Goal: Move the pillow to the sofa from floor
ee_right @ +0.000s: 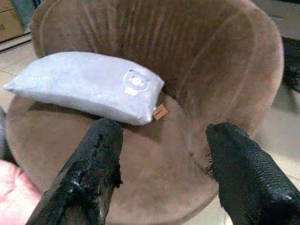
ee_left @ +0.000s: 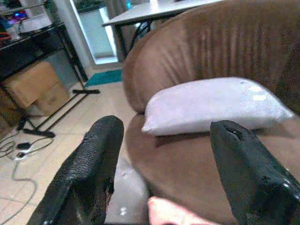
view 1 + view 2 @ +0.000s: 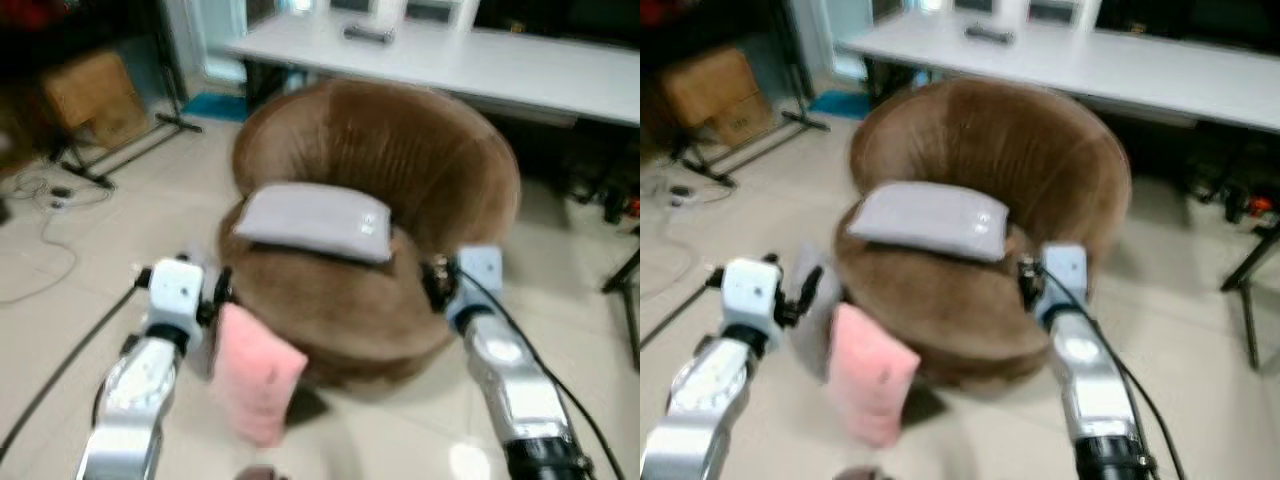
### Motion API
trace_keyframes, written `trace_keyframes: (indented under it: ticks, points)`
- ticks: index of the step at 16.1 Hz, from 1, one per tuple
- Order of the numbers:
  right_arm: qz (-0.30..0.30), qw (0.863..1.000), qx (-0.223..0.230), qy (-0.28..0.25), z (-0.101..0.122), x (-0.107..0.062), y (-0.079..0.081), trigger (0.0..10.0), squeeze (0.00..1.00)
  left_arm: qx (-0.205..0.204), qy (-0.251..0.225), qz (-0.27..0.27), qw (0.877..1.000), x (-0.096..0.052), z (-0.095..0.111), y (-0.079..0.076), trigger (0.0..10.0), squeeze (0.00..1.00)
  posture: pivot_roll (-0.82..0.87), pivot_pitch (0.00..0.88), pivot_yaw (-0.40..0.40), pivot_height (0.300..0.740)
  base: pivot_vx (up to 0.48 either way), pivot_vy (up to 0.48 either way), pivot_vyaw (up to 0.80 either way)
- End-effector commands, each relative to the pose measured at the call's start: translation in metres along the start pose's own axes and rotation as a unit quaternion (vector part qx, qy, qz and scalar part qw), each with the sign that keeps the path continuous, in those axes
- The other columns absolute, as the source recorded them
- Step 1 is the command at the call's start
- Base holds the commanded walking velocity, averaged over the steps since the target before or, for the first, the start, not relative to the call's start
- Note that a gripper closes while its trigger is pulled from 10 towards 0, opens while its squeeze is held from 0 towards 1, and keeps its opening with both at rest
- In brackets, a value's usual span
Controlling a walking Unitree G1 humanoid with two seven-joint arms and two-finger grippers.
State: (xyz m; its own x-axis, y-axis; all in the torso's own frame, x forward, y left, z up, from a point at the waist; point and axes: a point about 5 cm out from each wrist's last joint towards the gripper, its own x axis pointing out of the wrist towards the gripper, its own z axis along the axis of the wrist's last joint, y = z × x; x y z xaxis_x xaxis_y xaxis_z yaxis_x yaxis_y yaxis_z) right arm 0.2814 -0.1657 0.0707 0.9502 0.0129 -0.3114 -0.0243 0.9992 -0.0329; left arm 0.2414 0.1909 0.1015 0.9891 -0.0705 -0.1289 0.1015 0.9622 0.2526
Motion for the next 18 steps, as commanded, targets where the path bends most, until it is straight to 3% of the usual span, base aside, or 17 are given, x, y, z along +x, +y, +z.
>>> trace_keyframes:
  ticks: [1,6,8,13,18]
  points:
    - [0.013,1.000,0.001,-0.010,0.006,0.002,0.007,10.0,0.00,0.003,0.000,0.008,1.000,0.001,-0.001,0.002,10.0,0.00,0.18,0.000,-0.015,0.740,0.000,0.375,0.00]
    - [0.022,1.000,0.017,-0.014,0.004,-0.001,0.007,10.0,0.00,-0.016,-0.019,0.005,1.000,-0.002,0.007,-0.005,10.0,0.00,0.17,0.000,-0.015,0.740,0.000,0.000,0.00]
    - [0.049,0.999,-0.001,-0.018,0.005,-0.003,0.011,10.0,0.00,-0.019,-0.018,0.009,1.000,-0.002,0.008,-0.005,10.0,0.00,0.17,0.000,-0.015,0.740,0.000,0.000,0.00]
    - [0.055,0.998,-0.015,-0.016,0.004,-0.002,0.015,10.0,0.00,-0.023,-0.021,0.013,0.999,-0.003,0.010,-0.003,10.0,0.00,0.17,0.000,-0.023,0.740,0.148,0.000,0.80]
    - [0.085,0.996,-0.033,-0.020,0.005,-0.003,0.021,10.0,0.00,-0.021,-0.018,0.010,1.000,-0.005,0.011,-0.004,10.0,0.00,0.17,0.000,-0.024,0.740,0.250,0.000,0.16]
